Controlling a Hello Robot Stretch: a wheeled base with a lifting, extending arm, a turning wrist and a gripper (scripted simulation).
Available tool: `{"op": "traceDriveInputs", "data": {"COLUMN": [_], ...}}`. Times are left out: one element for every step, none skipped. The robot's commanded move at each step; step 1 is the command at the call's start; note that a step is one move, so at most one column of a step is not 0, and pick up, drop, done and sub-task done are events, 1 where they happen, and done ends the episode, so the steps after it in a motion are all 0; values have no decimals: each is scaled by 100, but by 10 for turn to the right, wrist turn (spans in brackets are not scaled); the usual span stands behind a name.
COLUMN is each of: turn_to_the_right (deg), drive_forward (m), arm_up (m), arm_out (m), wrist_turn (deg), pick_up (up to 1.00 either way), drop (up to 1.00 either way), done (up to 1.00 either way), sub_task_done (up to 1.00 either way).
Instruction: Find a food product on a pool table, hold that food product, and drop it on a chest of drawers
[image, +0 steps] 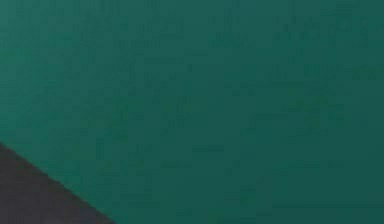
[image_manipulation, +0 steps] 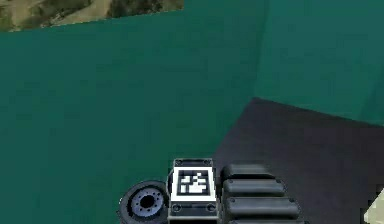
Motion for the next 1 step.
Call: {"op": "traceDriveInputs", "data": {"turn_to_the_right": [-450], "drive_forward": [0], "arm_up": [0], "arm_out": [0], "wrist_turn": [0], "pick_up": [0], "drop": [0], "done": [0], "sub_task_done": [0]}}
